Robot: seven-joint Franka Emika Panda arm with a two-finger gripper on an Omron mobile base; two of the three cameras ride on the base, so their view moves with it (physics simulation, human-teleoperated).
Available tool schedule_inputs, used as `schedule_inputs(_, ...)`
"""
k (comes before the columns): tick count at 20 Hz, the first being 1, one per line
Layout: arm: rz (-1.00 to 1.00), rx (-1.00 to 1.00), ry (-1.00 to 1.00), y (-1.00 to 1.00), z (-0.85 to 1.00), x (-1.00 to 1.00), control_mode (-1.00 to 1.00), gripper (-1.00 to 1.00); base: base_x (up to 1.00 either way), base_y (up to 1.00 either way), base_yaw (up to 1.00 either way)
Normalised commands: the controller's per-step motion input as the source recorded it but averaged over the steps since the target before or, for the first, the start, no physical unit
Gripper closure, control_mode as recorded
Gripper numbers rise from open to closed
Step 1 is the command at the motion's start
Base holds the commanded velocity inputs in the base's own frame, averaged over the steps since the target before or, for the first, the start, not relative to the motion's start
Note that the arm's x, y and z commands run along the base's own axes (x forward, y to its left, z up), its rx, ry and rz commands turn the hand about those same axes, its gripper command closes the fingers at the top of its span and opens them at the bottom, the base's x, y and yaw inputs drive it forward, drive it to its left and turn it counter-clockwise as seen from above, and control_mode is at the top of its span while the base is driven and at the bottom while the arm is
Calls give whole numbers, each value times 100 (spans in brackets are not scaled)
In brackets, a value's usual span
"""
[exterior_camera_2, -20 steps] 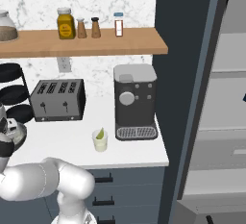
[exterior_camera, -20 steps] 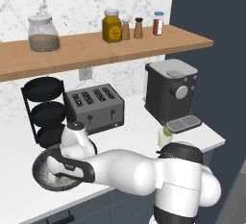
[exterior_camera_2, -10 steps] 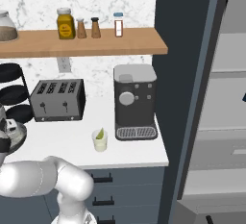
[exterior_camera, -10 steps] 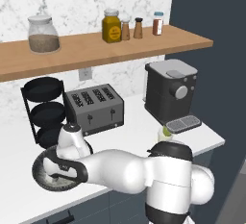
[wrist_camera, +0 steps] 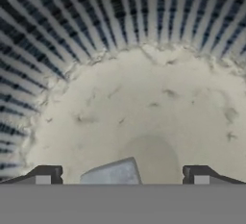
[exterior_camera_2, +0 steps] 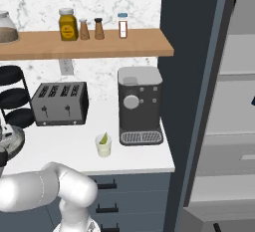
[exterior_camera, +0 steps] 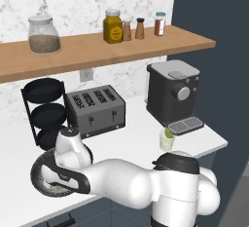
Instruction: Grab a lemon wedge from the fridge and one ice cube from the ice bowl, and put them in the glass of lemonade.
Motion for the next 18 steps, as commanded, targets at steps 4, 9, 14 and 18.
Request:
schedule_inputs(4,0,0,0,0,-9,-1,-100,-100,0,0,0)
schedule_inputs(9,0,0,0,0,-3,-31,-100,-100,0,0,0)
schedule_inputs(14,0,0,0,0,-3,-14,-100,-100,0,0,0)
schedule_inputs(18,0,0,0,0,0,-1,-100,-100,0,0,0)
